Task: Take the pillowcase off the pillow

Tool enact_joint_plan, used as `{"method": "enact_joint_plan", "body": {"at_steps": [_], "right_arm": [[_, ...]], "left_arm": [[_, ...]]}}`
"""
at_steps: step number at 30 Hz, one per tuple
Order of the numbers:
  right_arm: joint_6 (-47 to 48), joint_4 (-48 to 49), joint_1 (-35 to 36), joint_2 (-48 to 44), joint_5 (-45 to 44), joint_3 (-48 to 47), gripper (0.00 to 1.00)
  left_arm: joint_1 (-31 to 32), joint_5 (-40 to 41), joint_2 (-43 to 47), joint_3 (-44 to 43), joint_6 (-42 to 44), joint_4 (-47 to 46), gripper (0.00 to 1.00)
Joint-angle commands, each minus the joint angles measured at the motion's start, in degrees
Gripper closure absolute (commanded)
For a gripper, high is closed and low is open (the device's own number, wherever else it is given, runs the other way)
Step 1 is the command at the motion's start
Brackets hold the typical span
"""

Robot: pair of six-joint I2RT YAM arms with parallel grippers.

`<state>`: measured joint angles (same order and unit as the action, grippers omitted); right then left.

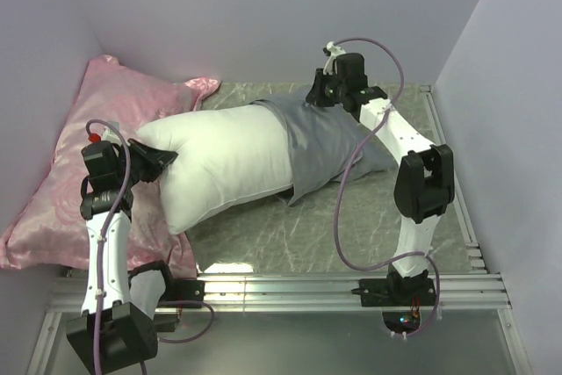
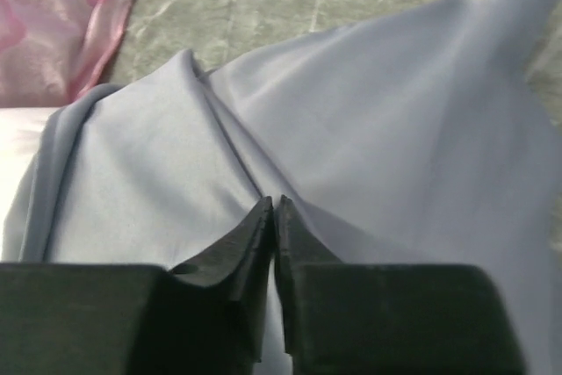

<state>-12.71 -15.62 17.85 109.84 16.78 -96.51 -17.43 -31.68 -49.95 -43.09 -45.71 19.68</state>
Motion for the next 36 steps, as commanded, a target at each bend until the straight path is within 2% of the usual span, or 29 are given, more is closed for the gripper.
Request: {"method": "enact_joint_plan", "body": {"at_steps": [1,2,3,6,10,14,18,20,24,26,27,28,30,31,34,36], "right_arm": [[1.7,-2.8,-0.4,0.5,-4.4,-4.4,0.89],[1.5,-3.7,-0.7,0.5,-7.1,-5.0,0.99],[0.7,-4.2,-1.5,0.4,-9.5,-5.2,1.0],[-4.7,-6.5,-6.0,-0.7,-16.4,-5.8,1.0],[-13.6,-9.4,-14.1,-3.6,-19.2,-4.4,1.0],[-16.4,-12.0,-20.6,-6.4,-25.4,-3.6,1.0],[-19.2,-10.4,-25.8,-9.1,-24.2,-0.5,1.0],[-19.4,-10.0,-27.2,-9.4,-20.7,-0.3,1.0],[-16.5,-9.9,-25.3,-11.5,-9.9,1.5,0.98],[-14.5,-5.8,-22.4,-15.9,-4.3,8.9,0.86],[-13.6,-4.6,-20.9,-17.6,-3.9,11.7,0.79],[-11.7,-2.4,-19.5,-19.4,-4.1,17.6,0.64],[-11.5,0.4,-16.5,-24.7,-4.5,24.5,0.52],[-12.2,2.6,-16.4,-26.6,-5.2,31.2,0.44],[-15.7,9.8,-16.8,-35.9,-7.8,45.7,0.32],[-17.4,14.1,-16.9,-43.2,-7.5,52.2,0.29]], "left_arm": [[-0.1,-1.9,1.8,-2.7,0.4,-2.6,0.99],[0.0,-1.8,2.0,-2.8,0.5,-2.5,1.0],[0.0,-1.1,2.1,-3.0,0.5,-2.1,1.0],[0.0,0.5,3.4,-3.4,0.4,-1.3,1.0],[-0.1,2.7,4.9,-4.8,0.3,0.4,1.0],[-0.2,4.3,6.4,-5.8,0.0,1.8,1.0],[-0.8,5.7,8.5,-8.3,-0.7,2.6,1.0],[-0.8,5.8,8.3,-9.6,-0.9,2.6,1.0],[-0.8,2.2,6.5,-8.0,-5.0,-3.8,1.0],[-0.9,1.1,4.7,-8.0,-6.1,-5.7,1.0],[-0.9,0.8,3.8,-8.8,-6.2,-6.2,1.0],[-0.9,1.3,2.4,-9.5,-6.1,-6.2,1.0],[-0.8,2.1,1.3,-10.8,-5.9,-6.8,1.0],[-0.8,2.1,0.2,-11.1,-5.8,-7.1,1.0],[-0.7,2.8,-1.7,-12.7,-5.5,-7.5,1.0],[-0.8,2.8,-2.5,-13.2,-5.8,-8.0,1.0]]}}
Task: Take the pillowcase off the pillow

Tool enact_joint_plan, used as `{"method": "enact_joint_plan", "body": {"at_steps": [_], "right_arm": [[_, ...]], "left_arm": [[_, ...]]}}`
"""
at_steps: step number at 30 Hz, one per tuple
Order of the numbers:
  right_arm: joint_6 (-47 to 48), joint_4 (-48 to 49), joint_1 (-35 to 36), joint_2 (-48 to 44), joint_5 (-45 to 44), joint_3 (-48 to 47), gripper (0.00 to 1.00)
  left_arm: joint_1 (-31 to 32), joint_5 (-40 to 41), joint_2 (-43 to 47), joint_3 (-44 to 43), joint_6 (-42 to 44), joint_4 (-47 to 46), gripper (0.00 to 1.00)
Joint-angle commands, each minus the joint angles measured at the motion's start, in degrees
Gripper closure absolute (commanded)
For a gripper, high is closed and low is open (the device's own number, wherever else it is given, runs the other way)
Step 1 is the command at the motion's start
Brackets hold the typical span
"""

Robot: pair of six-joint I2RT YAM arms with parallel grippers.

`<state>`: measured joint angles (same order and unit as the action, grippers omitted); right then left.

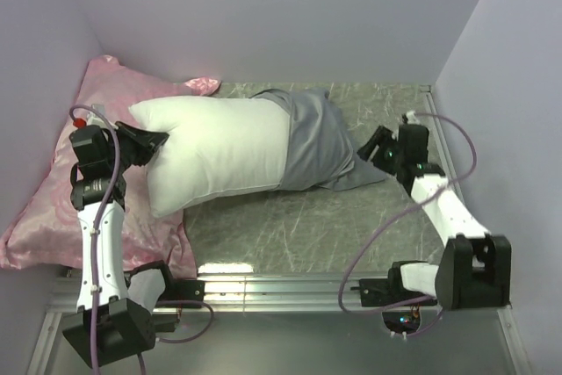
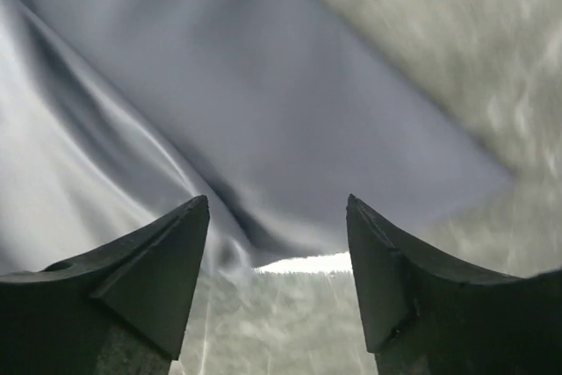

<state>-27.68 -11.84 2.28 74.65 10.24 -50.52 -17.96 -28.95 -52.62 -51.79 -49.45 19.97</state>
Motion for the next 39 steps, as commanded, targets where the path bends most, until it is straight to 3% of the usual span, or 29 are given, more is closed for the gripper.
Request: {"method": "enact_joint_plan", "body": {"at_steps": [1,5,9,15,20,23,24,25,26,29,33,36,39], "right_arm": [[-4.0,11.6,-1.1,-10.0,-0.5,10.6,0.28],[-6.5,16.2,2.2,-18.2,-0.7,18.3,0.26],[-10.0,23.8,4.1,-18.5,0.7,24.9,0.22],[-13.8,31.0,6.3,-9.1,-2.2,27.8,0.23],[-17.1,42.6,6.9,-3.0,-4.3,30.3,0.27],[-18.3,48.6,6.9,-0.8,-3.7,30.2,0.51],[-19.1,49.0,6.9,-0.7,-4.2,29.7,0.8],[-19.1,47.1,6.9,-1.0,-5.0,29.0,0.93],[-18.6,45.7,6.9,-3.2,-5.7,28.5,1.0],[-15.8,32.4,5.9,-12.6,-11.5,22.9,1.0],[-10.4,16.2,1.4,-25.0,-14.3,6.5,1.0],[-7.0,4.9,0.7,-27.2,-14.1,-8.2,1.0],[-5.7,0.8,0.9,-27.1,-8.3,-18.2,1.0]], "left_arm": [[-0.2,0.2,-0.4,-4.3,-2.3,-8.5,1.0],[-0.2,-0.7,-1.2,-3.3,-4.2,-11.6,1.0],[-0.1,-0.1,-1.6,-4.0,-4.2,-11.6,1.0],[-0.1,-0.1,-2.4,-5.6,-3.7,-10.8,1.0],[0.4,-0.3,-2.8,-5.6,-3.7,-11.4,1.0],[1.5,0.3,-3.5,-5.6,-3.2,-10.9,1.0],[2.0,0.4,-4.0,-5.8,-2.8,-10.8,0.99],[2.3,0.6,-4.2,-5.9,-2.7,-10.8,0.99],[2.7,0.6,-4.4,-6.3,-2.1,-10.7,0.99],[5.3,2.3,-6.2,-7.6,0.0,-9.2,0.99],[15.3,7.2,-12.4,-11.2,6.1,-6.3,0.99],[22.1,12.1,-17.8,-12.7,8.7,-5.4,0.99],[25.0,14.6,-23.6,-15.2,10.6,-4.1,0.96]]}}
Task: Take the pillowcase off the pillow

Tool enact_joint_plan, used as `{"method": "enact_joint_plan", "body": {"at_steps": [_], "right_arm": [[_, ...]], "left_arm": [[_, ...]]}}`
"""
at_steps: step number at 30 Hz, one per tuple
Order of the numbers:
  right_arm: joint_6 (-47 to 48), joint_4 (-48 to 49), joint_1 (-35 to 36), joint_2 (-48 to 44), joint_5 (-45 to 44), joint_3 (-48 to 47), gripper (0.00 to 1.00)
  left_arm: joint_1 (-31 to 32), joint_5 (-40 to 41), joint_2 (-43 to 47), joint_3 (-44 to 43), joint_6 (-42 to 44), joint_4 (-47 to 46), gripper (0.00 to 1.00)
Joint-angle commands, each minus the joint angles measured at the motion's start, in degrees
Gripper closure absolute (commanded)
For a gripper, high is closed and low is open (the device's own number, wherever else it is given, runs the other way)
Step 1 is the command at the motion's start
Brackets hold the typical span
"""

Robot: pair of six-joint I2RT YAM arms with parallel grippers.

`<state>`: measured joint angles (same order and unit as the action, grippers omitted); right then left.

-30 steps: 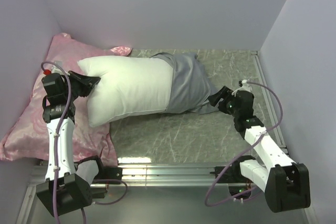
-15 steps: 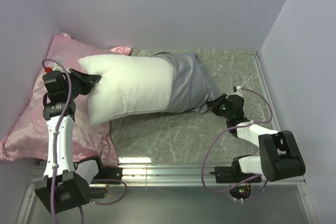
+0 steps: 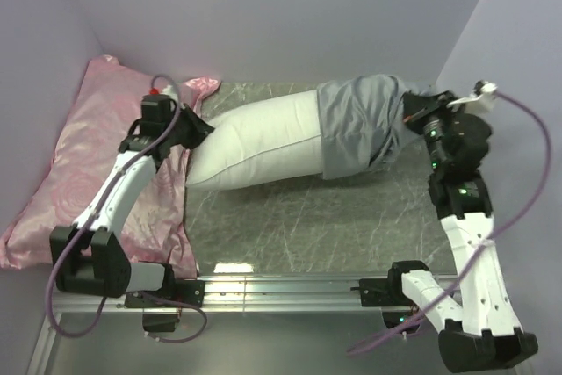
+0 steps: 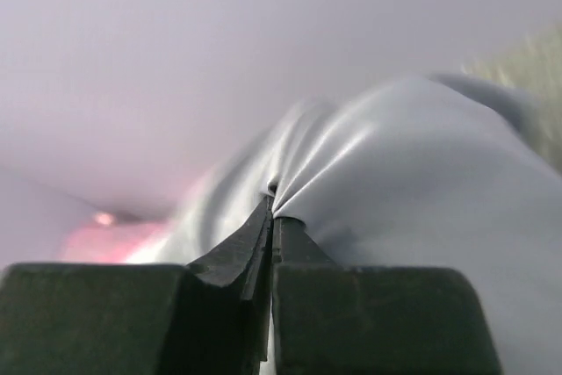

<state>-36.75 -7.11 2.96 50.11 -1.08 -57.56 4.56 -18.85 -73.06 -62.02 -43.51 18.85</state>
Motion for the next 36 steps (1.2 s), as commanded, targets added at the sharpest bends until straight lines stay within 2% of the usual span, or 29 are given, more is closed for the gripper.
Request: {"method": "enact_joint_plan", "body": {"at_steps": [1,2,3,5,6,9,14,17,20,23,26,27,30,35,36], "right_arm": [[3.7,-6.5,0.3,-1.3,4.4,-13.6,1.0],[3.9,-6.9,0.5,-0.6,8.1,-15.5,1.0],[4.4,-7.0,0.8,-0.1,9.2,-18.1,1.0],[5.0,-8.8,1.5,2.3,10.0,-20.5,1.0],[6.0,-9.4,2.2,3.1,9.7,-22.0,1.0],[5.8,-10.9,2.3,6.9,9.4,-21.9,1.0],[5.0,-8.0,6.9,8.7,4.9,-17.1,1.0],[5.7,-10.1,8.2,11.5,3.5,-19.0,1.0],[6.3,-10.7,9.3,12.9,1.5,-21.3,1.0],[6.5,-11.9,9.4,14.4,1.3,-23.6,1.0],[6.5,-12.2,9.6,15.9,1.3,-25.0,1.0],[6.4,-12.5,9.5,16.3,1.2,-25.8,1.0],[6.4,-14.2,9.6,18.1,1.3,-28.5,1.0],[7.0,-15.8,10.2,18.3,-0.4,-30.9,1.0],[7.4,-16.2,10.0,18.4,-0.5,-31.8,1.0]], "left_arm": [[2.7,4.7,-4.6,-5.7,5.1,-2.2,0.91],[2.7,4.4,-5.9,-7.3,5.8,-1.6,0.85],[2.7,4.3,-8.2,-8.5,6.1,-0.8,0.72],[2.8,3.6,-9.1,-10.0,6.0,0.7,0.63],[2.9,3.2,-8.2,-9.9,5.7,0.3,0.51],[2.9,2.6,-6.8,-10.7,6.3,0.5,0.36],[3.0,-0.5,-8.6,-16.6,12.2,7.4,0.3],[3.7,-2.0,-4.2,-15.5,13.6,6.3,0.25],[8.9,6.4,0.7,-19.2,18.6,9.3,0.22],[15.7,8.8,2.6,-24.2,24.6,13.3,0.21],[24.7,15.3,1.3,-26.5,29.2,16.3,0.21],[29.1,18.7,0.6,-26.5,30.1,16.7,0.21],[37.0,24.4,-1.6,-25.8,32.3,18.8,0.22],[47.0,38.0,-4.1,-21.4,34.0,20.9,0.22],[49.8,39.2,-4.3,-20.2,34.4,19.7,0.12]]}}
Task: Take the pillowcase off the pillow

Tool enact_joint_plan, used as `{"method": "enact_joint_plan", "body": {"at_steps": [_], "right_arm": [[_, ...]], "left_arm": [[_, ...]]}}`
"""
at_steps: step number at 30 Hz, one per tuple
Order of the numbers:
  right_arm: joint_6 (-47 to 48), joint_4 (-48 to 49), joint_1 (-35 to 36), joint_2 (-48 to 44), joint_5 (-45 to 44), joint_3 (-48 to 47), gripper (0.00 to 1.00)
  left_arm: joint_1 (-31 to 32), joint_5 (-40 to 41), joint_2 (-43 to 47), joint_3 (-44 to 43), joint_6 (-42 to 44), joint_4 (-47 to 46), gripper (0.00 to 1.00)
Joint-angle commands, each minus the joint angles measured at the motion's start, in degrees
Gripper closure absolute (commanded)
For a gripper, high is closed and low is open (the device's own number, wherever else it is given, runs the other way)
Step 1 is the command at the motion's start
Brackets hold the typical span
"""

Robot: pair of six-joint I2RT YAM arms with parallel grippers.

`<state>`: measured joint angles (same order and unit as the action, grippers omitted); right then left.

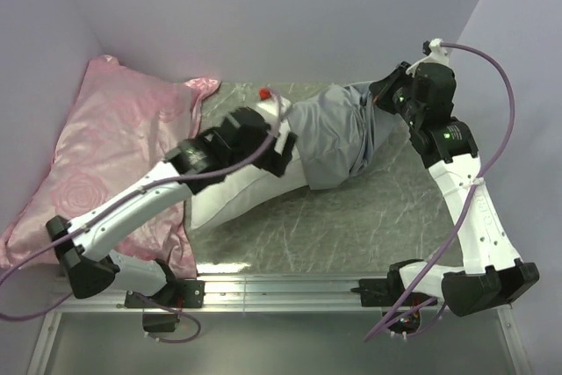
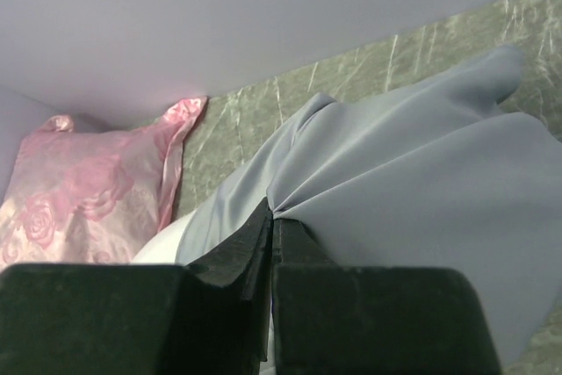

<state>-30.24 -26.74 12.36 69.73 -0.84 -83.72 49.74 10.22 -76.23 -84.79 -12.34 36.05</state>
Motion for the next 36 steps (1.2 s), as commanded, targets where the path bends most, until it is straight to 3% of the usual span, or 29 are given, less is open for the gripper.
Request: {"method": "enact_joint_plan", "body": {"at_steps": [1,7,13,21,23,24,25,26,27,32,36], "right_arm": [[1.0,3.3,0.7,-1.4,-0.7,-5.9,1.0],[0.7,2.6,0.8,-1.5,0.4,-7.3,1.0],[1.0,1.5,0.7,-2.6,0.5,-8.9,1.0],[1.7,-2.2,0.8,-3.7,0.1,-15.3,1.0],[1.8,-2.4,0.7,-4.1,0.0,-17.0,1.0],[1.9,-2.7,0.7,-4.5,-0.4,-17.7,1.0],[2.3,-3.7,0.6,-4.8,-2.2,-18.4,1.0],[3.3,-4.3,0.6,-5.0,-3.7,-20.4,1.0],[3.7,-5.0,0.3,-5.1,-4.9,-21.7,1.0],[4.8,-10.8,-4.1,-4.9,-7.0,-32.5,1.0],[5.0,-13.9,-9.2,-4.5,-8.1,-39.1,1.0]], "left_arm": [[6.0,11.3,-0.9,4.2,4.0,0.8,0.05],[9.9,15.3,-1.6,10.6,7.1,-7.7,0.01],[13.6,32.1,-5.9,14.5,11.7,-13.8,0.01],[14.9,40.7,-10.4,20.8,16.6,-25.6,0.01],[14.8,42.5,-10.8,21.6,17.7,-27.7,0.11],[14.3,43.6,-10.6,21.6,17.5,-29.2,0.39],[14.0,44.9,-10.4,21.0,15.9,-29.3,0.58],[13.3,45.7,-10.1,20.6,14.5,-29.1,0.9],[11.5,45.9,-9.4,20.3,13.1,-28.1,0.99],[4.0,44.7,-8.6,16.4,0.1,-20.9,1.0],[-5.2,36.8,-10.4,14.5,-9.0,-14.8,1.0]]}}
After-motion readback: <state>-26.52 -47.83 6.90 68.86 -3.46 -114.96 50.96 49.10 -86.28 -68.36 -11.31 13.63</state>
